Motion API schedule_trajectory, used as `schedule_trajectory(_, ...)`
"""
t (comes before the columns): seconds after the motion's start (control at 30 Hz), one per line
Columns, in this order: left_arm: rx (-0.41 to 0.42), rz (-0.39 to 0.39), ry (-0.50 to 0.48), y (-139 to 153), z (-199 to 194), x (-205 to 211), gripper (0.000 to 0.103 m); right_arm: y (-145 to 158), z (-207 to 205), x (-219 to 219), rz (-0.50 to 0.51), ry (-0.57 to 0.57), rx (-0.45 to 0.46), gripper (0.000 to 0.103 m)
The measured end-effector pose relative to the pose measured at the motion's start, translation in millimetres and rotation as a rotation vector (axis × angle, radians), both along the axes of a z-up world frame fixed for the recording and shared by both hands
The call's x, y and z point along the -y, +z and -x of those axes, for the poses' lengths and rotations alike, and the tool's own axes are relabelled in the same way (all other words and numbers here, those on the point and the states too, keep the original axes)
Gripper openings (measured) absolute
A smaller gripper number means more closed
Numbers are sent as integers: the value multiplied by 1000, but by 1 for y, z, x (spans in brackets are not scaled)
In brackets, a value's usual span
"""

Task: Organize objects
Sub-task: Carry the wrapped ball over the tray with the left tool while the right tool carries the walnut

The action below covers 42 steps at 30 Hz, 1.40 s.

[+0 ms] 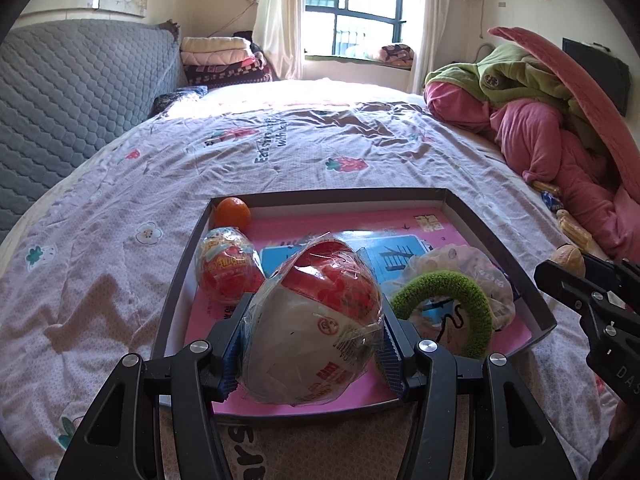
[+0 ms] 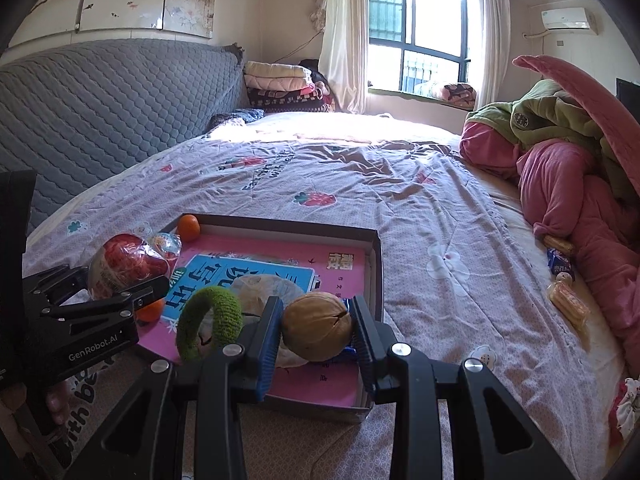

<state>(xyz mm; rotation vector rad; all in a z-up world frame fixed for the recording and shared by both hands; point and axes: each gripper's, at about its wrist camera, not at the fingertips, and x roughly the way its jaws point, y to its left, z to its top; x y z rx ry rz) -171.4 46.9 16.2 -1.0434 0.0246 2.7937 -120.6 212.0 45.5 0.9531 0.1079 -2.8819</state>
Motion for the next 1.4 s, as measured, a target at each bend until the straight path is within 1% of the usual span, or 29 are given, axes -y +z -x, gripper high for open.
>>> schedule_trajectory(0.37,41,19,-16,-12,8,-11,58,-19,6,4,-40,15,52,35)
schedule_trajectory(0.7,48,30,-20,-17,10,-14,58,-33,14,11,-52,22,89,35)
schedule_trajectory(1.1,43,39,-29,-18,12,-20,58,-43,19,11,-56,5,98,35)
schedule_trajectory(1.4,59,41,-46,-23,11,-26,58,-46,20,10,-53,0,112,35)
